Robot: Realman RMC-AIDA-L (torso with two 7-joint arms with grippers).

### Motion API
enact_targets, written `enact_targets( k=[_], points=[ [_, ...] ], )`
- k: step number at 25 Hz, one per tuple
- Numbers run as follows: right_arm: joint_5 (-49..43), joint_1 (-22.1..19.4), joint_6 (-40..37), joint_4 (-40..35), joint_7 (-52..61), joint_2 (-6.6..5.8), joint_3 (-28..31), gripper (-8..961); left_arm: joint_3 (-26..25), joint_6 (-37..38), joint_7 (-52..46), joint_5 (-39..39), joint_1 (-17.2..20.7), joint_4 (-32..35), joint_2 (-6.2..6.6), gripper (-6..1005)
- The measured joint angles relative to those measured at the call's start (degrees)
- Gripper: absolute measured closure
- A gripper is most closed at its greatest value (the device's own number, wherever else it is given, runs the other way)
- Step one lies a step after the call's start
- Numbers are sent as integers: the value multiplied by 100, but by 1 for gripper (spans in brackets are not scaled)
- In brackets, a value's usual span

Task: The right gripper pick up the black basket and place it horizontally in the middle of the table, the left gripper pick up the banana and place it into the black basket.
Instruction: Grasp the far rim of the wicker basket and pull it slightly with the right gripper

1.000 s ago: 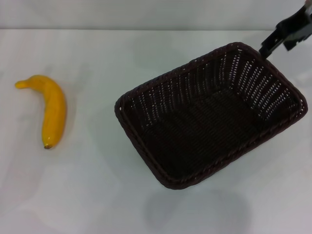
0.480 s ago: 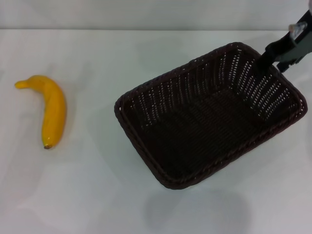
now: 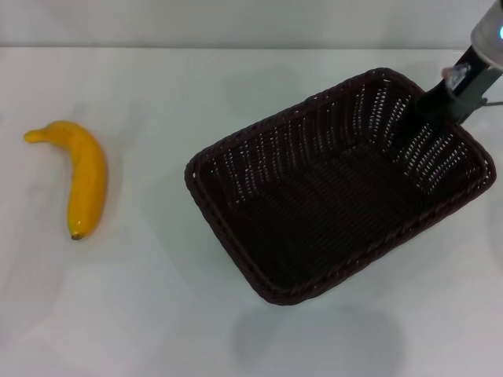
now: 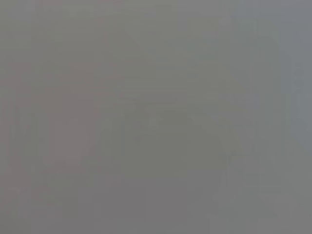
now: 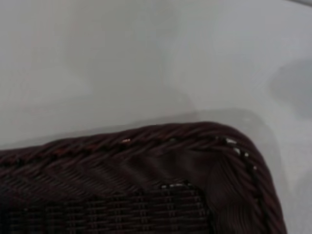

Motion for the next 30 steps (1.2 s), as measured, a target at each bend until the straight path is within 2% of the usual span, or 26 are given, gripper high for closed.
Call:
enact_targets(
  k=[4, 12, 16, 22, 30],
  points=[
    [-64, -26, -93, 17, 22, 76, -114, 231, 31, -16, 0, 9, 27, -1, 9, 105],
    [-129, -16, -80, -62, -16, 225, -501, 378, 61, -135, -4, 61, 140, 2, 19, 105],
    [-141, 59, -12, -125, 33, 345, -599, 453, 41, -199, -5, 51, 191, 6, 20, 105],
    [-146, 129, 54, -289, 315, 371, -728, 562, 25, -291, -8, 27, 277, 8, 20, 105],
    [-157, 91, 539, -1040, 1022, 385, -984, 677, -175, -310, 23, -49, 331, 8, 20, 105]
  ],
)
